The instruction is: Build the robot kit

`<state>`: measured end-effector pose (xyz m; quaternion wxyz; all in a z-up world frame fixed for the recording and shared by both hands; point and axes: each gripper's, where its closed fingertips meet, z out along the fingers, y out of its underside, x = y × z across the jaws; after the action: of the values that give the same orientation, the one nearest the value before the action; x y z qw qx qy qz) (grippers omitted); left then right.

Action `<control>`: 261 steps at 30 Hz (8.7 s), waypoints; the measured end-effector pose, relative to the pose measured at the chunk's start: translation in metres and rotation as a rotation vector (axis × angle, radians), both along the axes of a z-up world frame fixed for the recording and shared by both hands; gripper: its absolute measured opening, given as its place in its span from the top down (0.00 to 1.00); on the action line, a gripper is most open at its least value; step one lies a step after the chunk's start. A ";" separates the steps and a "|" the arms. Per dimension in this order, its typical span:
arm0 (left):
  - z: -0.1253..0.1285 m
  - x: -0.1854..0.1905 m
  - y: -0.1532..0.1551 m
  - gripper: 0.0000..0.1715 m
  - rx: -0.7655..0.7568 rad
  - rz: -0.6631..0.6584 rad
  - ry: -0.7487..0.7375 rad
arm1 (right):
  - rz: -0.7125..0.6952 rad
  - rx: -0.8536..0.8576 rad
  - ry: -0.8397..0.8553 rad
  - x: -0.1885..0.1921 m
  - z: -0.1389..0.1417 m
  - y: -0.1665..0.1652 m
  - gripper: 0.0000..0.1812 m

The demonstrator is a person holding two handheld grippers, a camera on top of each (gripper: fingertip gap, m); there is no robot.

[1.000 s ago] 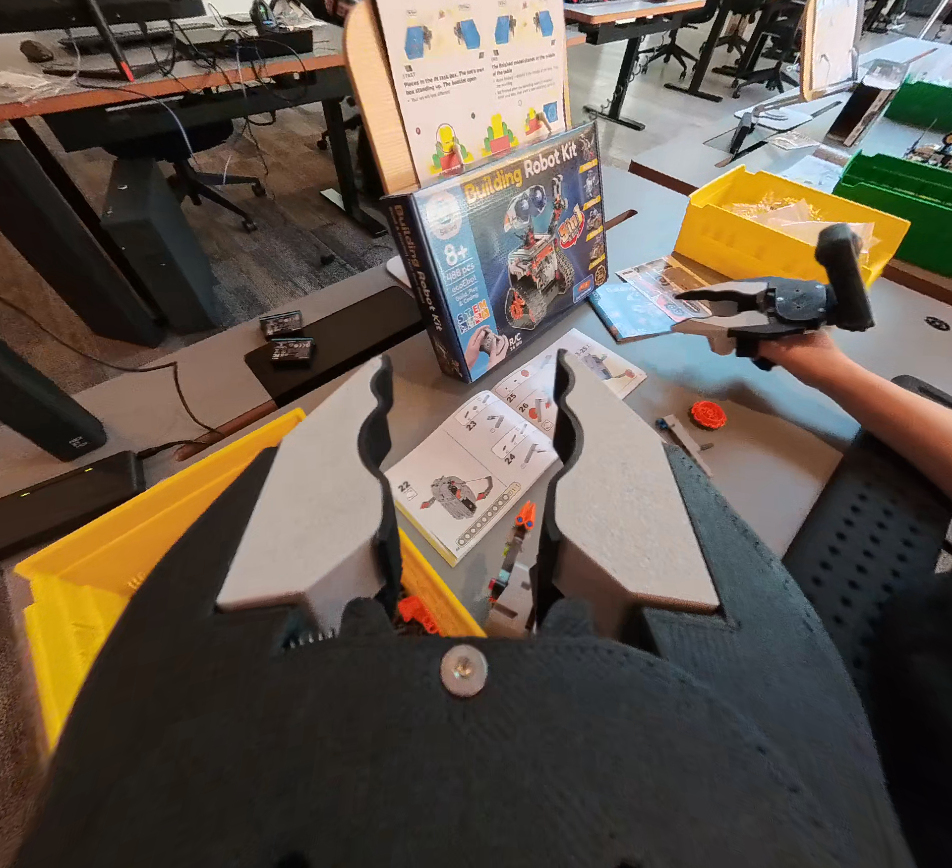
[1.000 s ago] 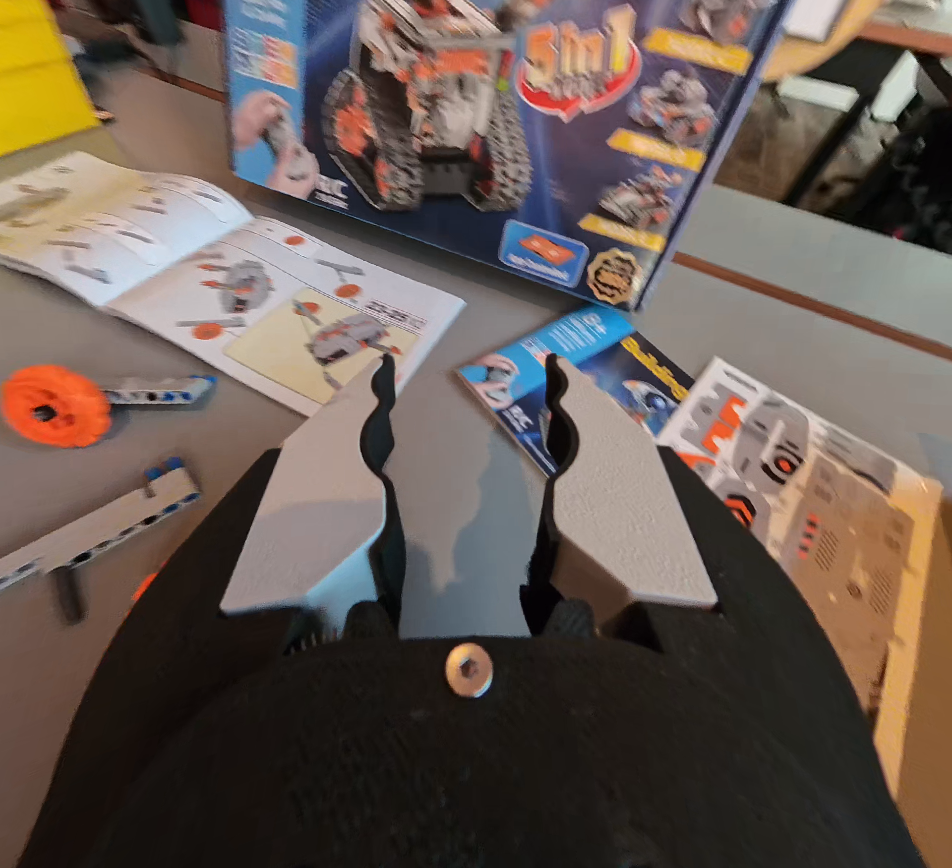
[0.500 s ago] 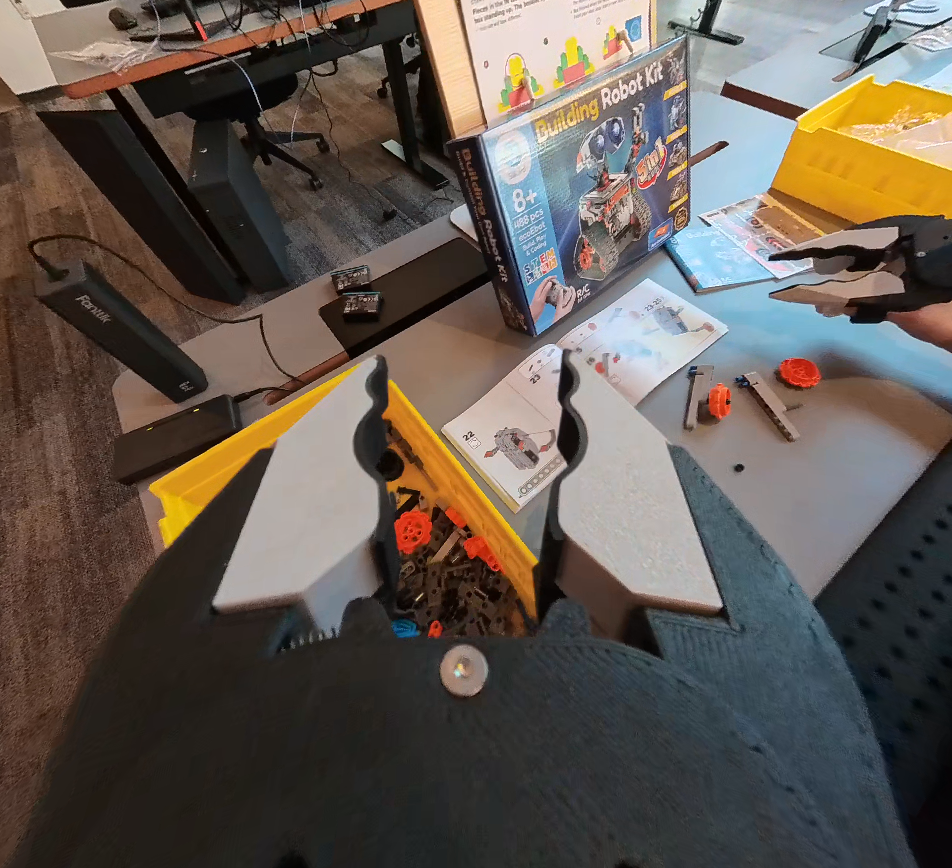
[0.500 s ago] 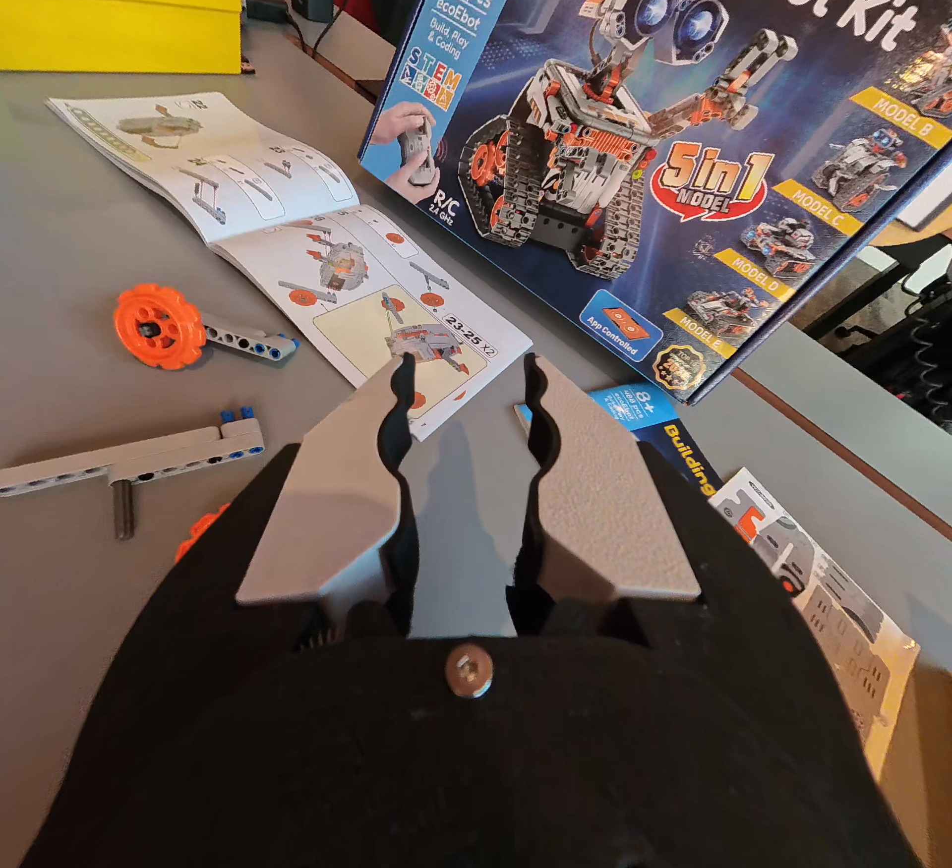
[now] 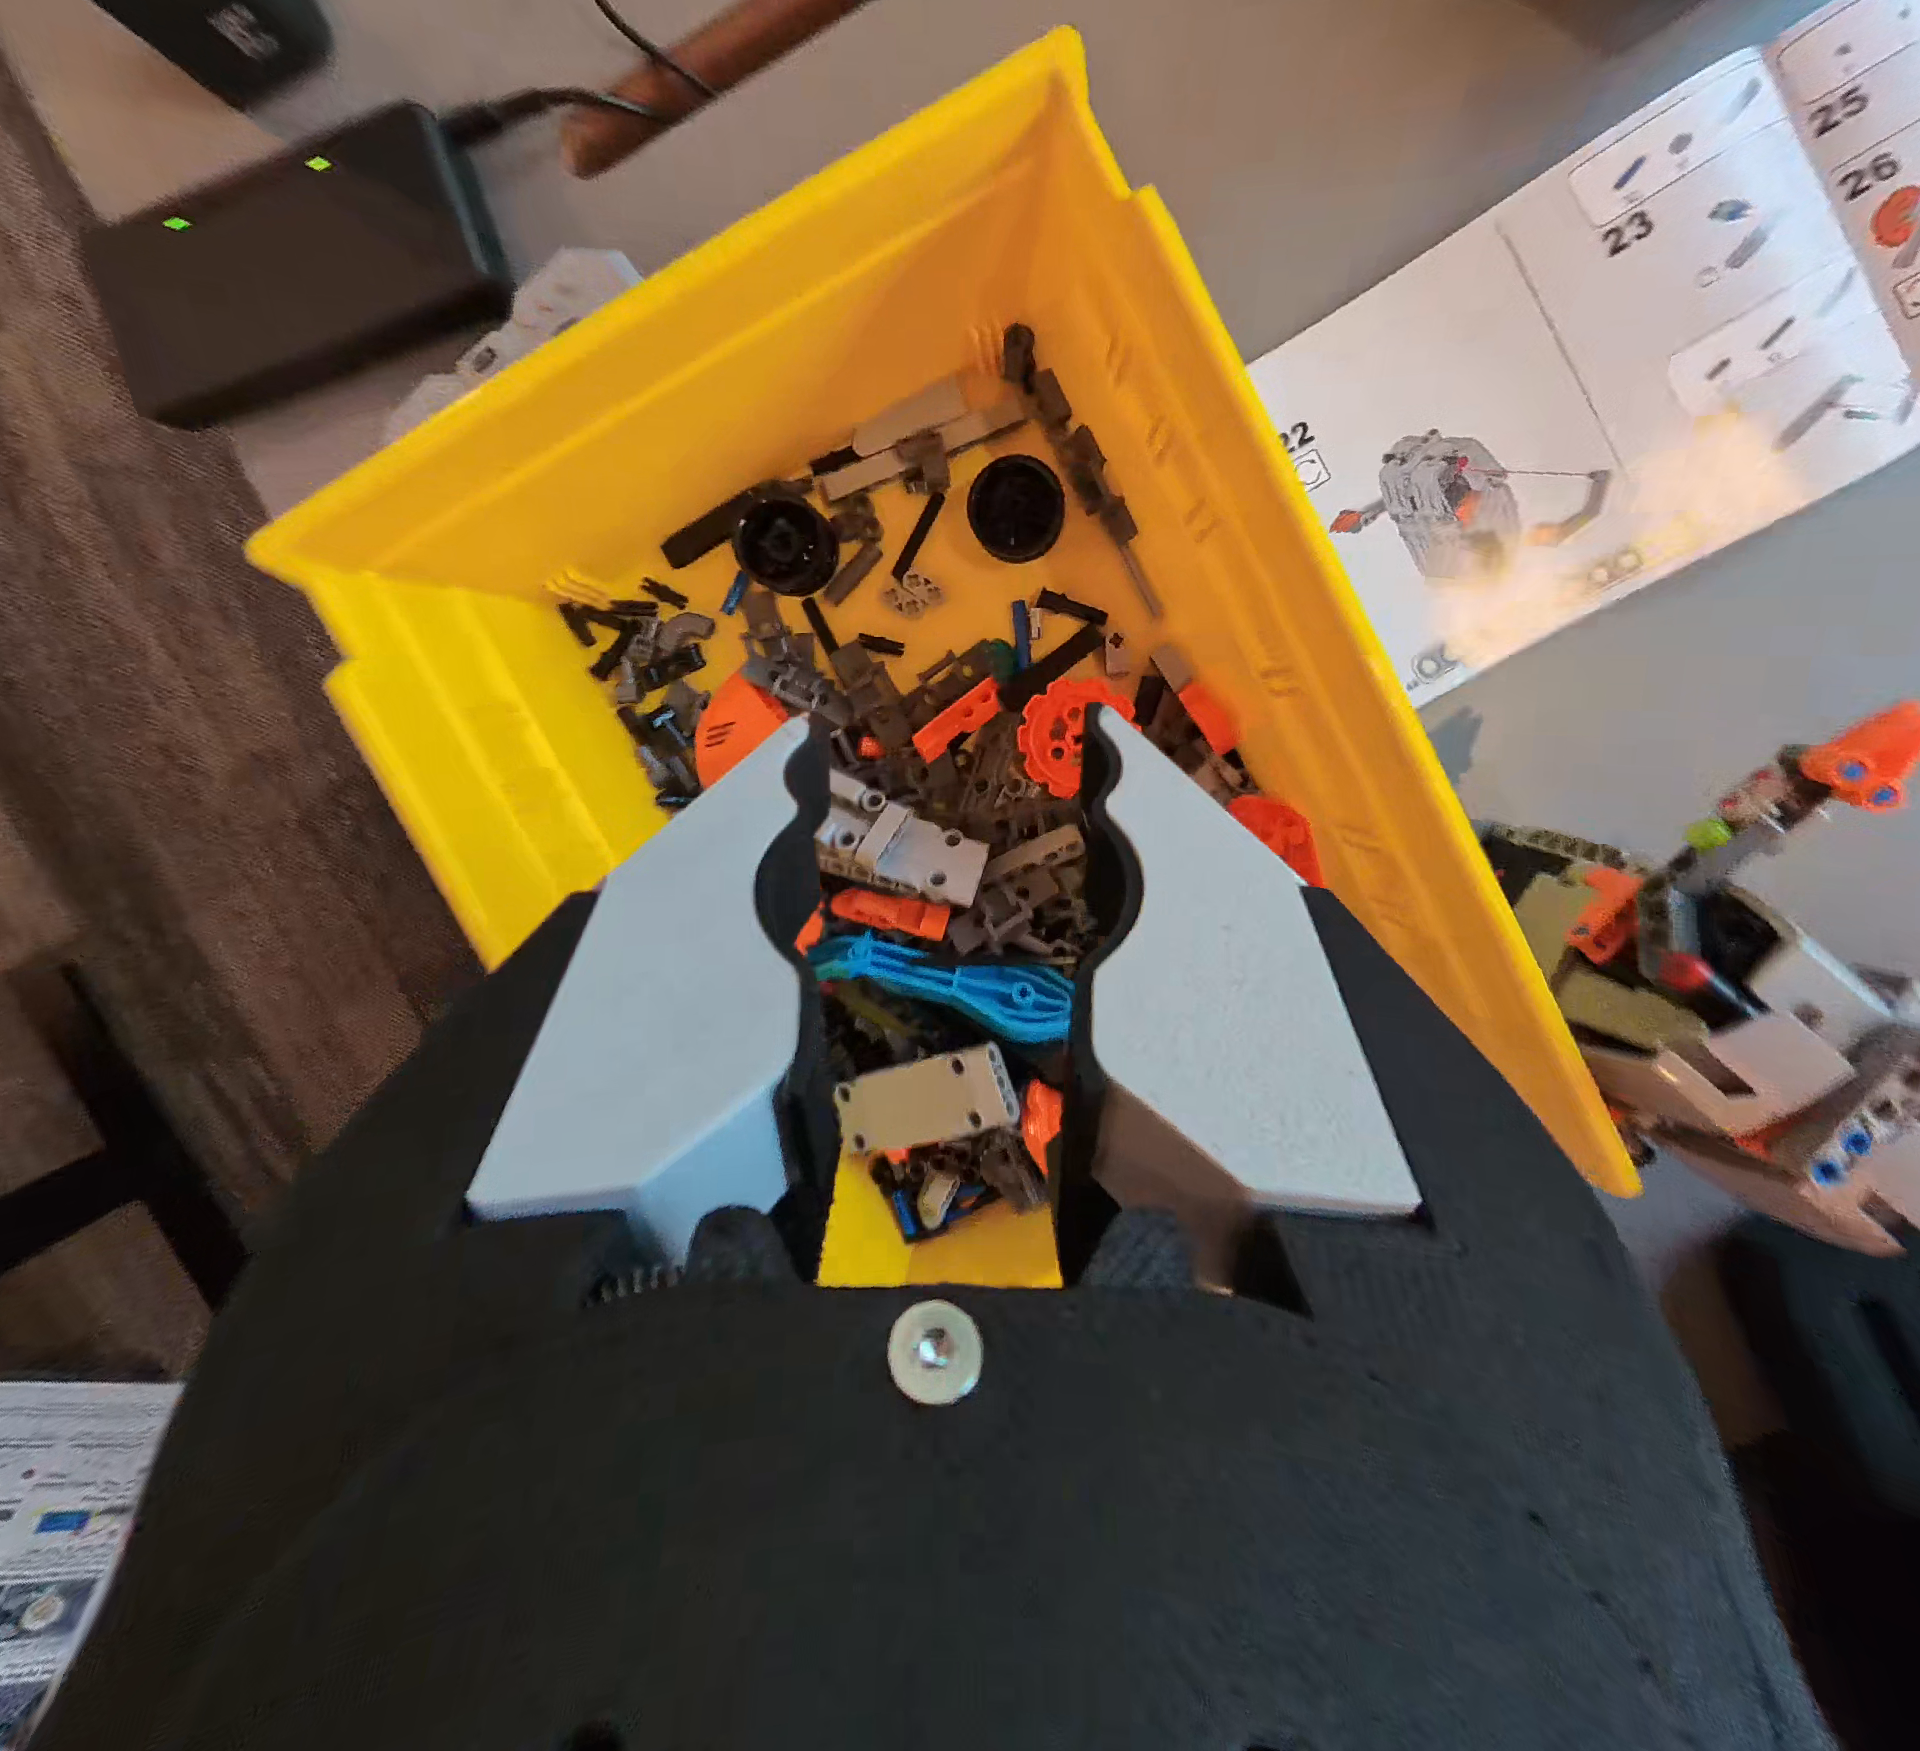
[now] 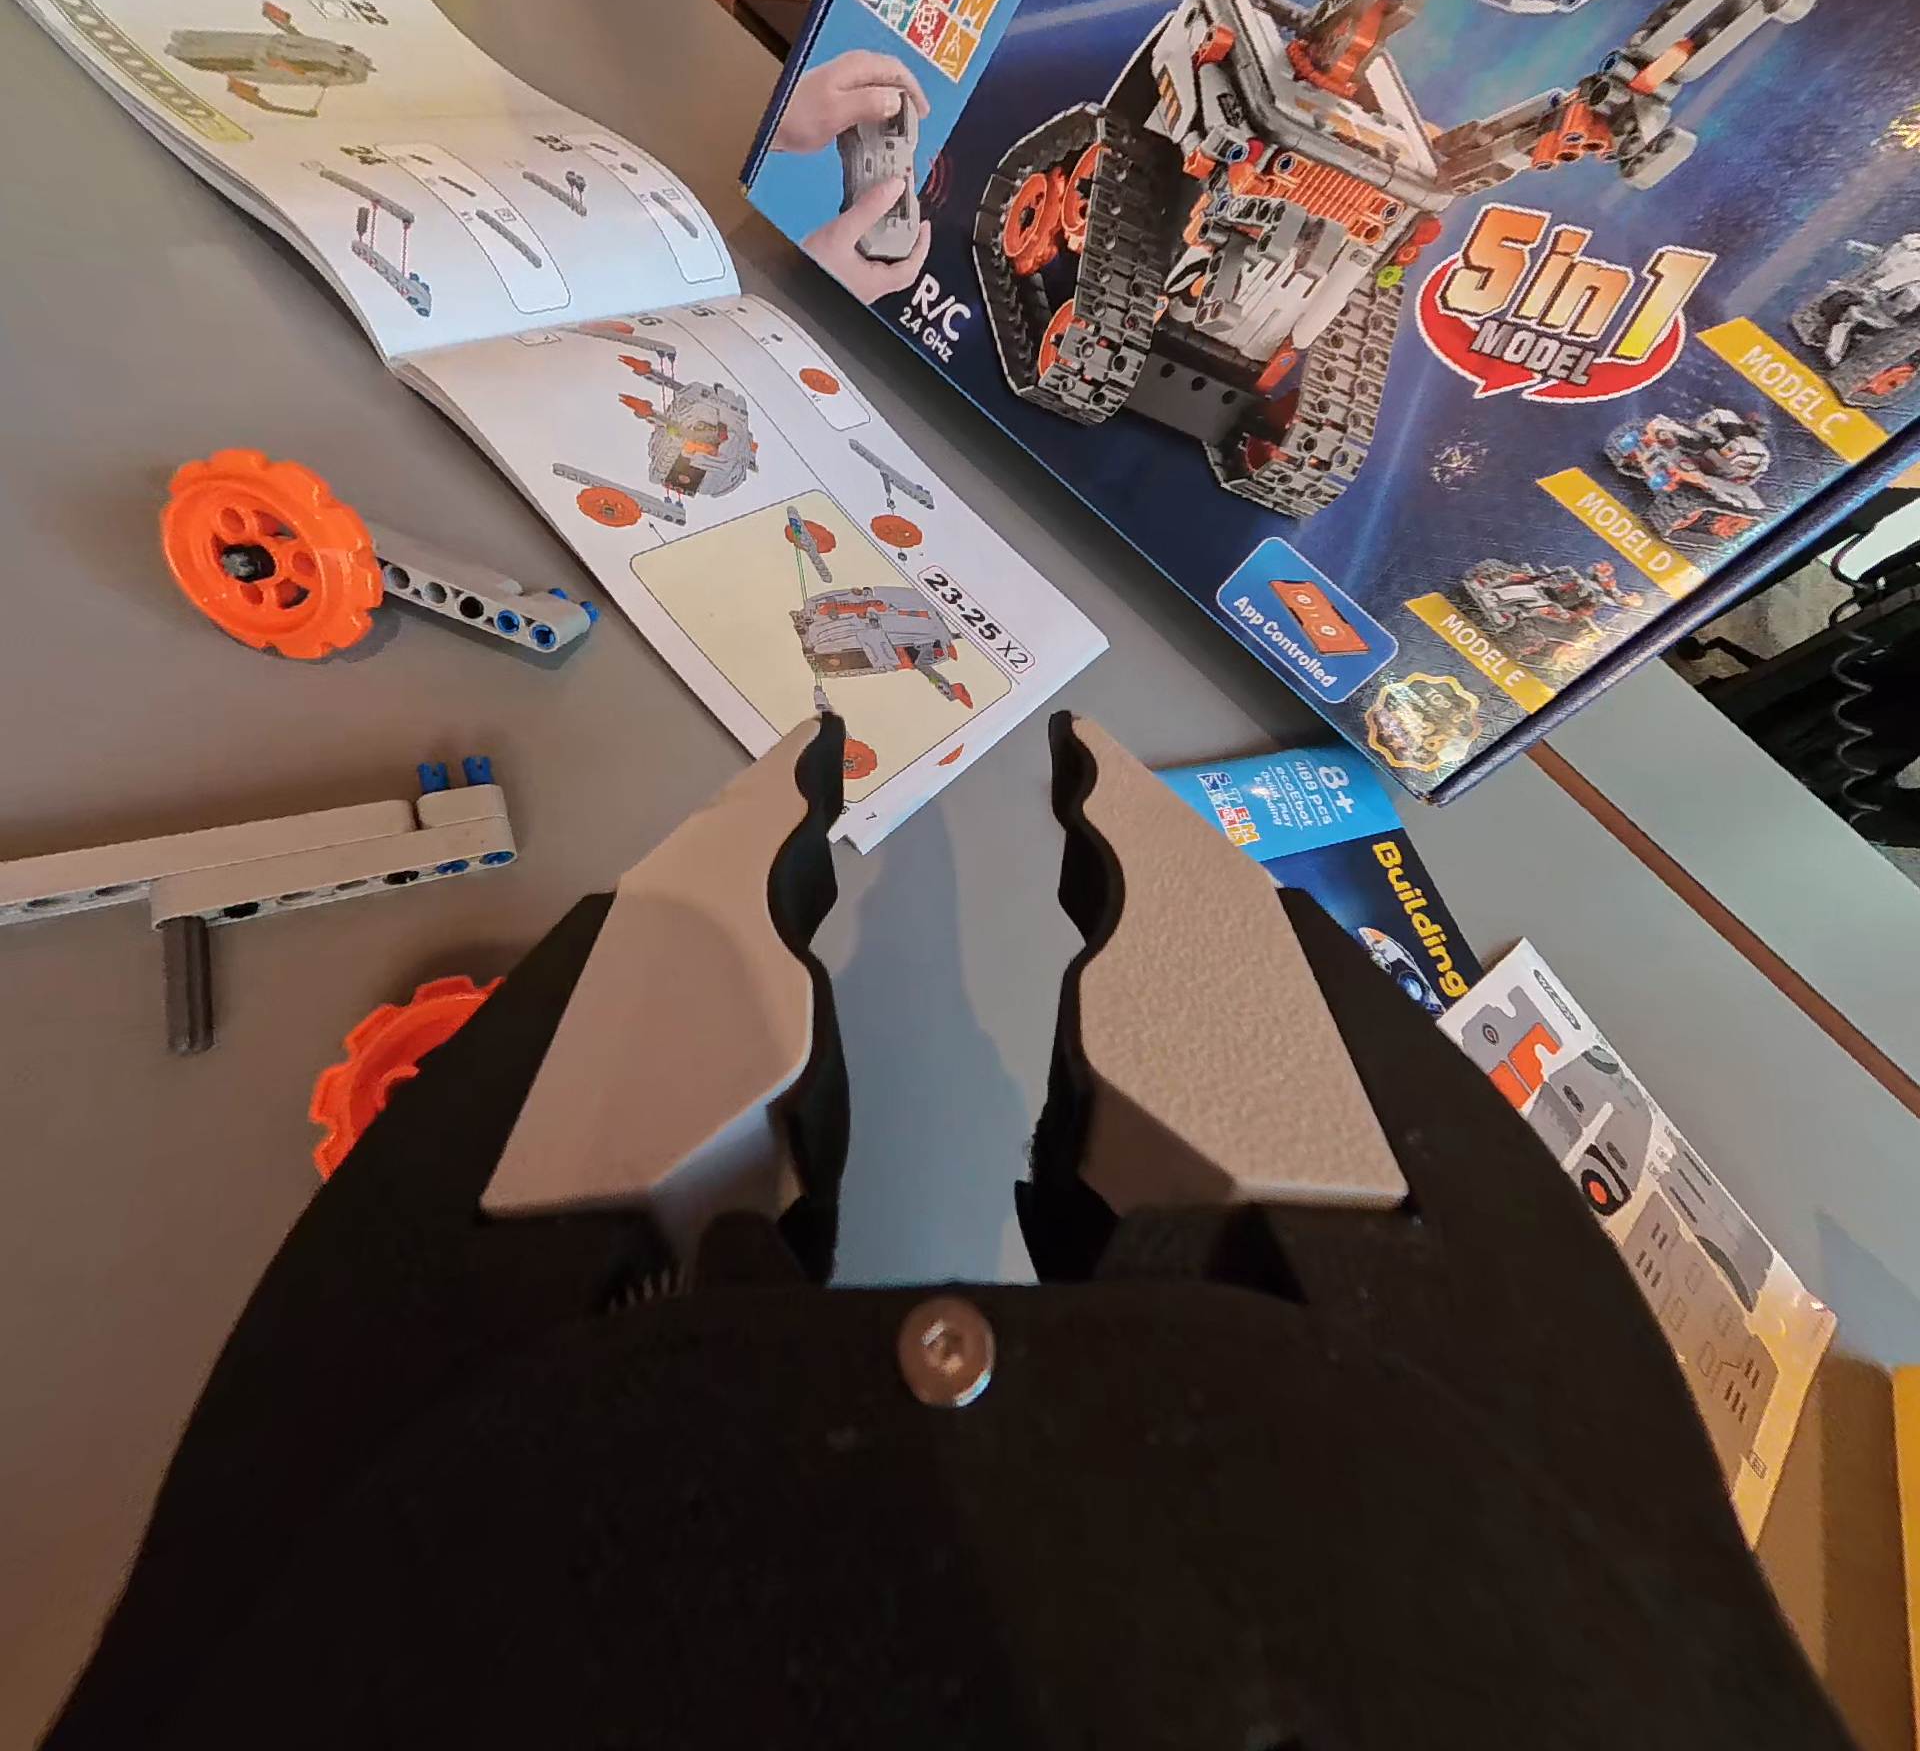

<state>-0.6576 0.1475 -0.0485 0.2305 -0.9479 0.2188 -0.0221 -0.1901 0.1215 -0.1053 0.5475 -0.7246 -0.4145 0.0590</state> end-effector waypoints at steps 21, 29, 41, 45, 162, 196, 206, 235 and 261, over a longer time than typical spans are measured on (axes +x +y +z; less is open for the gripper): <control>-0.088 0.011 0.082 0.81 -0.091 0.112 -0.174 | -0.004 0.004 -0.054 0.002 -0.007 0.001 0.78; -0.073 0.024 0.074 0.69 -0.116 0.061 -0.242 | -0.014 -0.006 -0.052 0.004 -0.010 0.003 0.78; -0.084 -0.013 0.001 0.71 -0.431 0.097 -0.021 | -0.039 -0.001 -0.072 0.006 -0.013 0.008 0.79; -0.082 -0.028 -0.025 0.75 -0.503 0.115 0.050 | -0.043 -0.002 -0.062 0.008 -0.013 0.008 0.79; -0.080 -0.009 0.050 0.95 -0.276 0.085 -0.144 | 0.018 -0.050 -0.166 -0.003 -0.035 0.002 0.79; -0.110 -0.032 -0.023 0.89 -0.650 0.162 0.067 | 0.026 -0.072 -0.204 -0.003 -0.044 0.001 0.79; -0.085 -0.038 0.025 0.90 -0.384 0.238 -0.001 | 0.030 -0.079 -0.208 -0.003 -0.045 0.000 0.79; -0.087 -0.068 -0.004 0.70 -0.480 0.377 0.134 | 0.035 -0.088 -0.213 -0.004 -0.048 0.000 0.80; -0.098 -0.041 0.010 0.89 -0.457 0.233 0.265 | 0.038 -0.089 -0.213 -0.004 -0.048 -0.001 0.80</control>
<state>-0.6982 0.1573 -0.1465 -0.0187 -0.9886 0.1262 0.0799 -0.1943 0.1209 -0.1533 0.4665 -0.7422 -0.4811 0.0104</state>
